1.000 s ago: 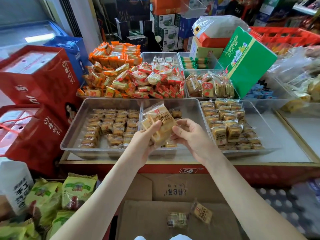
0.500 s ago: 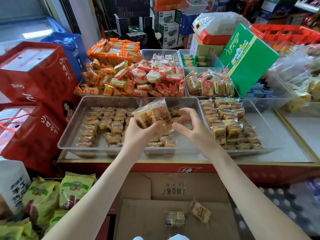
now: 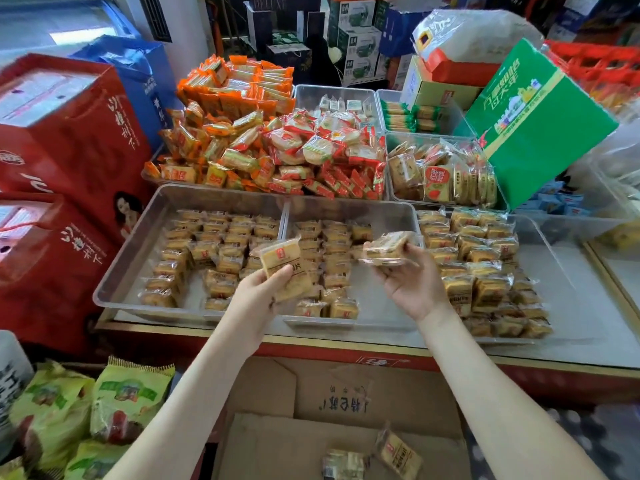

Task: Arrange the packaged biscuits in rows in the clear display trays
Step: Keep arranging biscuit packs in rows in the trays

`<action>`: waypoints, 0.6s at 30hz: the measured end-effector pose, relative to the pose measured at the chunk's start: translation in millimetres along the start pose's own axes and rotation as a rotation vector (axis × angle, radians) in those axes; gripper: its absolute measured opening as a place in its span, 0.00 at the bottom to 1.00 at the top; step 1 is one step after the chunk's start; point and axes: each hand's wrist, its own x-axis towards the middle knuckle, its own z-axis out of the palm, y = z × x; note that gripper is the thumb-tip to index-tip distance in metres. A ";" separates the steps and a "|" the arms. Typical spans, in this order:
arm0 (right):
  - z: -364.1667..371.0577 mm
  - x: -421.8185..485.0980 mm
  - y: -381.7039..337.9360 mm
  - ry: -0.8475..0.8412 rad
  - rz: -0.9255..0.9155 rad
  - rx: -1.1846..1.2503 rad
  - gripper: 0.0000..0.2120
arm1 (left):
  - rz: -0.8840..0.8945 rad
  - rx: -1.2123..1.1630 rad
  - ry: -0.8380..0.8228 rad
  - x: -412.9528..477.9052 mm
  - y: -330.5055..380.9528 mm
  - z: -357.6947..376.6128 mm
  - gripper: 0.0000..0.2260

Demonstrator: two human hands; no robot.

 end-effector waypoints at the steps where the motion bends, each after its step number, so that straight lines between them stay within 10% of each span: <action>1: -6.4 15.7 -2.8 0.077 -0.016 -0.029 0.12 | -0.021 -0.047 0.021 5.6 -3.9 -3.9 0.08; 4: -21.0 66.8 -1.3 0.282 0.014 -0.429 0.06 | -0.037 -0.107 0.087 17.6 -17.0 -11.8 0.08; 8: -48.1 116.5 17.1 0.495 0.107 -1.119 0.40 | -0.021 -0.113 0.145 24.5 -33.7 -18.3 0.07; 11: -50.8 133.6 32.3 0.560 0.096 -1.162 0.51 | 0.004 -0.082 0.177 27.5 -43.1 -21.8 0.08; 15: -46.5 158.7 40.2 0.586 0.080 -1.176 0.51 | 0.010 -0.057 0.177 31.3 -50.9 -23.8 0.10; 18: -46.3 166.5 37.0 0.609 0.113 -1.164 0.32 | -0.012 -0.032 0.128 32.4 -53.3 -23.6 0.12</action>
